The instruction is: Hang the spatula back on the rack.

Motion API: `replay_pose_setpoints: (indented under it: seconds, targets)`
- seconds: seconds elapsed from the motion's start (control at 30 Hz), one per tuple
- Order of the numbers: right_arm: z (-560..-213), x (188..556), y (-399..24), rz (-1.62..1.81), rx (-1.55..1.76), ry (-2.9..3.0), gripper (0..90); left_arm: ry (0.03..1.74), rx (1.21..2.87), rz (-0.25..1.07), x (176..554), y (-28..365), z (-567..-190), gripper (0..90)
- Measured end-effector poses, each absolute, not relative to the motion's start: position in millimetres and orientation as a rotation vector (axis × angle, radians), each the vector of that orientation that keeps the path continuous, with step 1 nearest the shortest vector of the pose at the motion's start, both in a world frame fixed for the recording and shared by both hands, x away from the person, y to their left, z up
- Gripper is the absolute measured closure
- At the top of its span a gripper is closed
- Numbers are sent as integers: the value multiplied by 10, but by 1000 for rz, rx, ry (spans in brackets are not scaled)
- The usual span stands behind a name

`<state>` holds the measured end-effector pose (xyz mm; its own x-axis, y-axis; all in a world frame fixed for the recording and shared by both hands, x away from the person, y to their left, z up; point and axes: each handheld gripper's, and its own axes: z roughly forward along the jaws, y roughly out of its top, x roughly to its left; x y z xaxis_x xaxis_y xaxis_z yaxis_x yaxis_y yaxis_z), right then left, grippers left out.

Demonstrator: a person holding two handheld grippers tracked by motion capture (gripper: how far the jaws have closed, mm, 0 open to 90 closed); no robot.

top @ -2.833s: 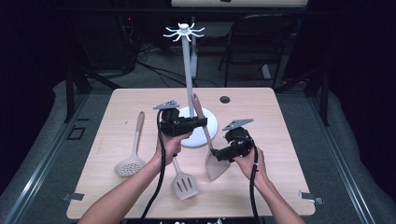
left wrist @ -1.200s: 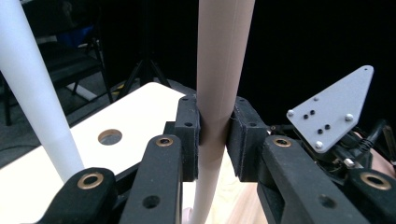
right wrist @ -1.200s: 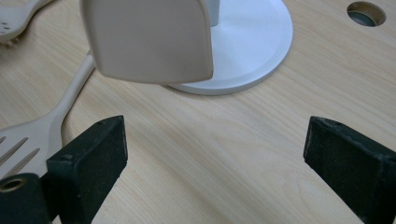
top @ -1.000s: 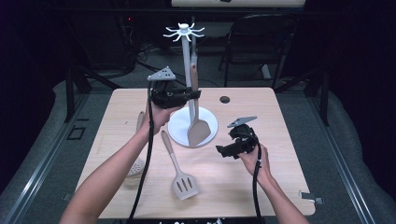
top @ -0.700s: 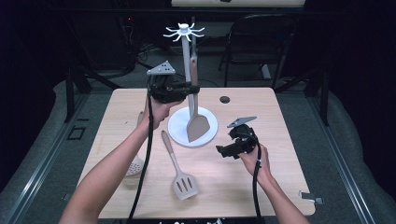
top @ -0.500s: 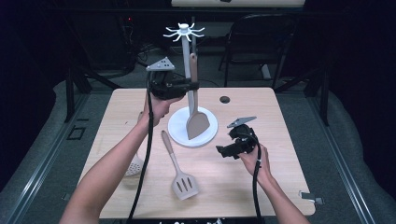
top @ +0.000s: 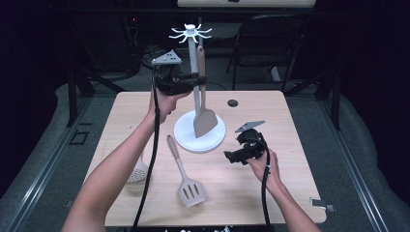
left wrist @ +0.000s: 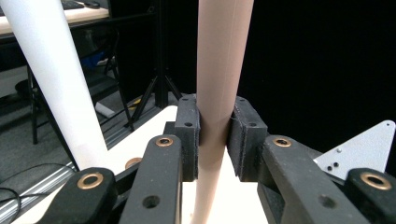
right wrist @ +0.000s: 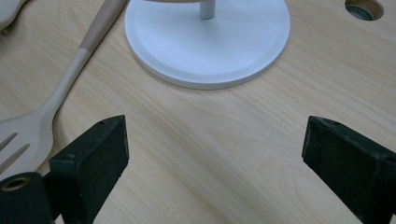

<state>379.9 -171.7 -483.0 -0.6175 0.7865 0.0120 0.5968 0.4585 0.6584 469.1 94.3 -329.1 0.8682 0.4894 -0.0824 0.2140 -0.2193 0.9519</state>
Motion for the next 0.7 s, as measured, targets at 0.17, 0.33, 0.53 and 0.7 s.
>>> replay_pose_setpoints:
  seconds: [0.17,0.33,0.53,0.7]
  targets:
    - [-4833,3798,-1715,907,1179,2415,71,529,1798,280,4718,936,-3229,756]
    - [-4826,3798,-1727,896,1182,2418,71,532,1794,275,4741,939,-3196,756]
    - [-4832,3797,-1716,910,1180,2416,71,544,1784,265,4773,964,-3183,756]
    - [-4833,3798,-1716,911,1180,2417,71,560,1775,249,4815,989,-3202,756]
